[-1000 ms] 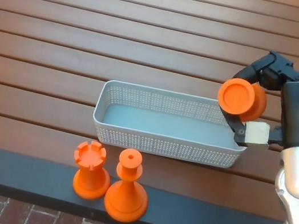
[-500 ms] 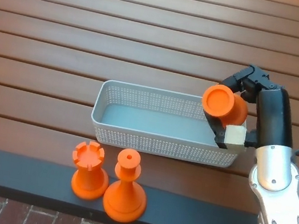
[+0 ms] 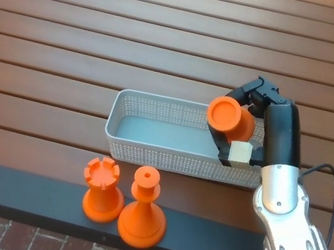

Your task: Using the right hand to place 3 different shape and weight chess pieces into a small container

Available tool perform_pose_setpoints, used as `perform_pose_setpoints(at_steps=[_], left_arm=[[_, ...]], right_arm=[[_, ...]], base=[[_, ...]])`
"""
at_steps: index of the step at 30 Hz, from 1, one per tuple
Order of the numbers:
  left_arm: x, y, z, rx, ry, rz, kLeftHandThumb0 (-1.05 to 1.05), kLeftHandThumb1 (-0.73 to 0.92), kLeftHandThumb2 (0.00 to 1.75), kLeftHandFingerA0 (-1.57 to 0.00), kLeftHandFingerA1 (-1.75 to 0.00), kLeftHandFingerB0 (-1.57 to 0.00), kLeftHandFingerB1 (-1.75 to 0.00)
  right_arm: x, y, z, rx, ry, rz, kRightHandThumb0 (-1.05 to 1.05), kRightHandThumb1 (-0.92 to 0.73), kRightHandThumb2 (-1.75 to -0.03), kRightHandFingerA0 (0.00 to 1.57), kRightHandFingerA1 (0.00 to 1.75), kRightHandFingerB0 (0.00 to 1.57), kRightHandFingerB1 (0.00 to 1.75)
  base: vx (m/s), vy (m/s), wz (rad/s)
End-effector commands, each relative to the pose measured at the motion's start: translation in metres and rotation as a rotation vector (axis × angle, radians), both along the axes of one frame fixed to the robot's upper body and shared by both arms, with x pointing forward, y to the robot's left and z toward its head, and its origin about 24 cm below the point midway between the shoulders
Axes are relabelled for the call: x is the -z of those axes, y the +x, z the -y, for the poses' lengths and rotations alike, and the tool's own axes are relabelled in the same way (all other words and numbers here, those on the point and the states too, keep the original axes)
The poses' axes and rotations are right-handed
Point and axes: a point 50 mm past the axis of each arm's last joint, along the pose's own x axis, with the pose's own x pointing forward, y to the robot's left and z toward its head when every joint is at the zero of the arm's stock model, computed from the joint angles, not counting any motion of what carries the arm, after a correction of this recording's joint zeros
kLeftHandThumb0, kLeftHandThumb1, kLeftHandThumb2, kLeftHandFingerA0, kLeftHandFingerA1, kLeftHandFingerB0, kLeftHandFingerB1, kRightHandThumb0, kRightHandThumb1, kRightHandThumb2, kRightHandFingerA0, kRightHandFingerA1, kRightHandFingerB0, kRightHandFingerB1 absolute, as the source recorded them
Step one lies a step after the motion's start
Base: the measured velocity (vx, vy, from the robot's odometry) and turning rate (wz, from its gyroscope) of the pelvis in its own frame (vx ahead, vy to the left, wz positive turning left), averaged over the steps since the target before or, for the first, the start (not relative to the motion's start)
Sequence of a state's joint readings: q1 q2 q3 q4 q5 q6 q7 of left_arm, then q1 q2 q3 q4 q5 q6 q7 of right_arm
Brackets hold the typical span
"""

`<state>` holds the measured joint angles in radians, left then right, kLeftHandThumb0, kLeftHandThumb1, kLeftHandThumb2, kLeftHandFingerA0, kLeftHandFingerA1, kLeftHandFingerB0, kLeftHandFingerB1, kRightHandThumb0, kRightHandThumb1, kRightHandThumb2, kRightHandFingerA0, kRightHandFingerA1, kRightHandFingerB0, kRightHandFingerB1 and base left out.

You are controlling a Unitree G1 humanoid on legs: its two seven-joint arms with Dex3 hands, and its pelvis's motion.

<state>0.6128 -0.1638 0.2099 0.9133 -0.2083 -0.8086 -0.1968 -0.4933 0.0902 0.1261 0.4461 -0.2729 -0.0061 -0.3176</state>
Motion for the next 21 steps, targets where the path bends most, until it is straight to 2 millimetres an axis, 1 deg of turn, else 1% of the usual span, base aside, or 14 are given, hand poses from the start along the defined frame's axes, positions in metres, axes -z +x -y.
perform_pose_setpoints(at_steps=[1, 2, 5, 6, 10, 12, 13, 14, 15, 16, 18, 19, 20, 21], left_arm=[[-0.001, -0.002, 0.001, 0.005, 0.004, 0.0, -0.15, 0.22, 1.57, -1.34, -1.55, -1.2, -1.43], [-0.001, -0.001, 0.0, 0.013, 0.001, 0.004, -0.11, 0.19, 1.59, -1.34, -1.52, -1.19, -1.44], [-0.001, 0.001, 0.001, 0.031, 0.001, 0.008, -0.11, 0.22, 1.63, -1.38, -1.54, -1.2, -1.42], [-0.001, 0.001, 0.002, 0.032, 0.001, 0.009, -0.13, 0.2, 1.67, -1.33, -1.56, -1.18, -1.43], [-0.001, 0.0, 0.004, 0.022, 0.001, 0.011, -0.14, 0.19, 1.66, -1.34, -1.53, -1.19, -1.42], [0.0, -0.001, 0.003, 0.029, -0.004, 0.006, -0.16, 0.22, 1.63, -1.37, -1.48, -1.19, -1.38], [0.0, -0.001, 0.002, 0.033, 0.0, 0.004, -0.15, 0.2, 1.62, -1.36, -1.49, -1.19, -1.38], [0.0, -0.001, 0.002, 0.034, 0.001, 0.003, -0.15, 0.2, 1.62, -1.36, -1.49, -1.19, -1.38], [0.0, -0.001, 0.001, 0.036, 0.004, 0.0, -0.15, 0.2, 1.64, -1.36, -1.5, -1.19, -1.39], [0.0, -0.001, 0.001, 0.029, -0.003, 0.002, -0.13, 0.22, 1.64, -1.35, -1.52, -1.19, -1.38], [0.0, -0.002, 0.002, 0.018, -0.015, 0.009, -0.13, 0.22, 1.64, -1.35, -1.52, -1.19, -1.38], [0.0, -0.001, 0.002, 0.021, -0.011, 0.01, -0.14, 0.19, 1.63, -1.32, -1.54, -1.2, -1.4], [0.0, 0.0, 0.002, 0.027, -0.002, 0.011, -0.14, 0.19, 1.63, -1.32, -1.54, -1.2, -1.4], [-0.001, 0.0, 0.002, 0.028, -0.005, 0.014, -0.16, 0.21, 1.62, -1.36, -1.56, -1.21, -1.4]], right_arm=[[0.009, -0.002, 0.018, 0.096, 0.098, 0.03, -0.26, -0.58, -1.07, 0.86, 1.75, 0.73, 1.63], [0.009, -0.002, 0.02, 0.113, 0.124, 0.028, -0.24, -0.56, -1.08, 0.87, 1.75, 0.75, 1.63], [0.013, -0.003, 0.023, 0.157, 0.185, 0.018, -0.25, -0.59, -1.03, 0.87, 1.75, 0.75, 1.63], [0.014, -0.003, 0.024, 0.159, 0.191, 0.018, -0.26, -0.61, -1.0, 0.86, 1.75, 0.74, 1.63], [0.02, -0.006, 0.026, 0.168, 0.211, 0.003, -0.22, -0.59, -1.02, 0.84, 1.75, 0.73, 1.61], [0.021, -0.007, 0.029, 0.163, 0.178, 0.002, -0.19, -0.58, -1.04, 0.82, 1.72, 0.72, 1.58], [0.02, -0.007, 0.031, 0.172, 0.145, 0.004, -0.19, -0.63, -0.98, 0.85, 1.66, 0.77, 1.39], [0.02, -0.007, 0.032, 0.175, 0.136, 0.005, -0.19, -0.63, -0.98, 0.85, 1.66, 0.77, 1.39], [0.02, -0.007, 0.032, 0.178, 0.128, 0.008, -0.22, -0.69, -0.87, 0.84, 1.59, 0.82, 1.08], [0.019, -0.007, 0.033, 0.181, 0.124, 0.01, -0.33, -0.79, -0.67, 0.76, 1.49, 0.68, 0.55], [0.019, -0.007, 0.033, 0.185, 0.125, 0.01, -0.33, -0.79, -0.67, 0.76, 1.49, 0.68, 0.55], [0.019, -0.007, 0.031, 0.173, 0.123, 0.003, -0.38, -0.75, -0.62, 0.57, 0.9, 0.36, 0.34], [0.018, -0.007, 0.028, 0.158, 0.12, -0.007, -0.38, -0.75, -0.62, 0.57, 0.9, 0.36, 0.34], [0.018, -0.006, 0.026, 0.144, 0.105, -0.022, -0.46, -0.73, -0.62, 0.37, 0.66, 0.26, 0.29]], base=[[0.0, 0.0, 0.0], [0.0, 0.0, 0.0], [0.0, 0.0, 0.0], [0.0, 0.0, 0.0], [0.0, 0.0, 0.0], [0.0, 0.0, 0.0], [0.0, 0.0, 0.0], [0.0, 0.0, 0.0], [0.0, 0.0, 0.0], [0.0, 0.0, 0.0], [0.0, 0.0, 0.0], [0.0, 0.0, 0.0], [0.0, 0.0, 0.0], [0.0, 0.0, 0.0]])
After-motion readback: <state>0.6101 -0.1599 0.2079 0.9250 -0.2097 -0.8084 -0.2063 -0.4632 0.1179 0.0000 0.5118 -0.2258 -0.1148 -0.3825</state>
